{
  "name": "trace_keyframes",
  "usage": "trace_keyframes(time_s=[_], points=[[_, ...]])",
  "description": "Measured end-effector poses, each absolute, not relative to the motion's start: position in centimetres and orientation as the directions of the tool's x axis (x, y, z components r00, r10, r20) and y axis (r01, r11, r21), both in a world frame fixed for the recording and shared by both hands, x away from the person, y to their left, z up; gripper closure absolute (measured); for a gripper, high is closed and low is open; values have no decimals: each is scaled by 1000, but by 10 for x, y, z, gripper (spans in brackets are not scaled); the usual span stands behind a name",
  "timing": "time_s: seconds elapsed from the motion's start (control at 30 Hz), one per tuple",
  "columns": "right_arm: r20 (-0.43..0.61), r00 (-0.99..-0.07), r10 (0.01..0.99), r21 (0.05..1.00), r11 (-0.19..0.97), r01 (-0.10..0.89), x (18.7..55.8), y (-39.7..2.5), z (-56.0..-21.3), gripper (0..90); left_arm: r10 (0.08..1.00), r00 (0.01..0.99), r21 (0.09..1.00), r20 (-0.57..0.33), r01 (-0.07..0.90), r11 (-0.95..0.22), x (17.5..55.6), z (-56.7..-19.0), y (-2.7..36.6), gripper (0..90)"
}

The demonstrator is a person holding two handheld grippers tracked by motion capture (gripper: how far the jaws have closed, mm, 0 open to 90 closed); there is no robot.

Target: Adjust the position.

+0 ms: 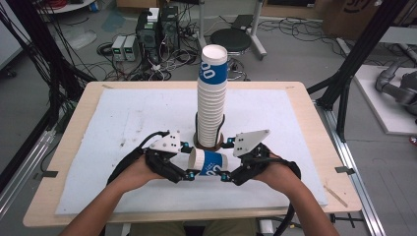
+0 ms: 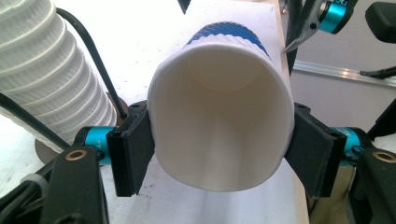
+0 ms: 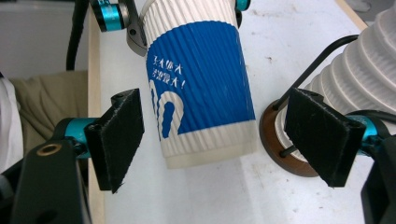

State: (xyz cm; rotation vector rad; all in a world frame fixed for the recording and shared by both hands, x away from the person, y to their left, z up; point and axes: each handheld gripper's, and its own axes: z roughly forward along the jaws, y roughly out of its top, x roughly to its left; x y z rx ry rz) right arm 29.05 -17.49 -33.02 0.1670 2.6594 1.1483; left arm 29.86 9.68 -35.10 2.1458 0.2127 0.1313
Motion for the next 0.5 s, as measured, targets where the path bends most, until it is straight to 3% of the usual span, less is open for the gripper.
trace_keyframes(time_s=[0.5], points=[[-230, -967, 105, 599, 799, -56, 290, -151, -332, 205, 180, 983, 770, 39, 85, -632, 299, -341, 80, 299]])
